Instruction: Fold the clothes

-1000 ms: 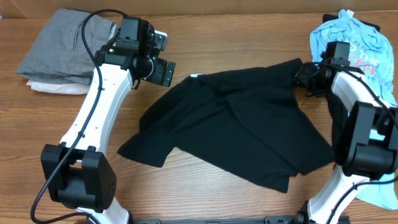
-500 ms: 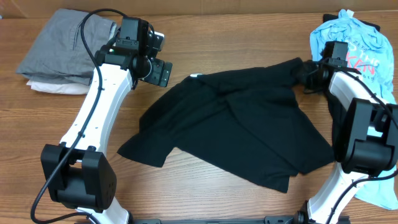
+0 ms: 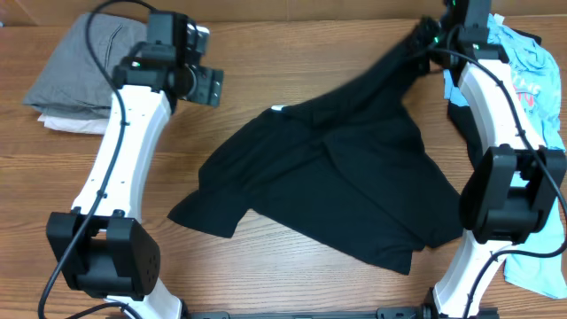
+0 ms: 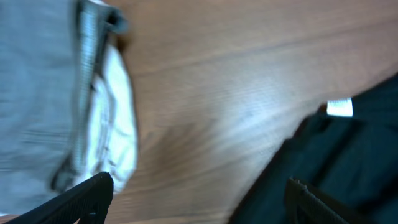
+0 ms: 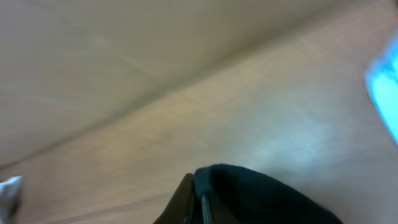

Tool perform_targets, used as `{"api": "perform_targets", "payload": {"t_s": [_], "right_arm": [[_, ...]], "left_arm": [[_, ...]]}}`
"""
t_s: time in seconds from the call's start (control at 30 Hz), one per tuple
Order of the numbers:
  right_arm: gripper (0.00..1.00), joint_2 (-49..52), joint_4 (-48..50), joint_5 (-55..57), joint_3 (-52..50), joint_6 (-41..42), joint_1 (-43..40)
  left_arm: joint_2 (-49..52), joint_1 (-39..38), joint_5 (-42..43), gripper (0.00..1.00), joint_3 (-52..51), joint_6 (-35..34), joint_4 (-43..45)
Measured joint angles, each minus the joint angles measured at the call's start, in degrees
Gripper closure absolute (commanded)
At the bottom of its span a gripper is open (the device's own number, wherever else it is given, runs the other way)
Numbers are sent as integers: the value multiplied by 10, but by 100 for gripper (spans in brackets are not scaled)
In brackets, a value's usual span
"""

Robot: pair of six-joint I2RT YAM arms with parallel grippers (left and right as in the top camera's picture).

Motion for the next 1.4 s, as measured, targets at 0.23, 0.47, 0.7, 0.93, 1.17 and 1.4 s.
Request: {"api": "perform_targets", "payload": {"t_s": [0.23,0.47,0.7,0.93,1.17,1.4], "right_arm": [[96,0,9,0,52,-5,51],[96,0,55,4,58,-4,107],[96,0,103,27,58,3,171],[96,0,113,57,61,14,187],[96,14,148,86,65,15,146],[3,94,238,97,69,16,126]], "left_arm": [[0,43,-3,11,41,-7,-10],[0,78,-3,12,54,-7,-25],[-16,107,-6,12,54,-8,-35],[-51,113,-7,11,54,-8,-35],[-58,109,0,11,56,-8,-37],[-58,58,42,11,56,8,-39]]}}
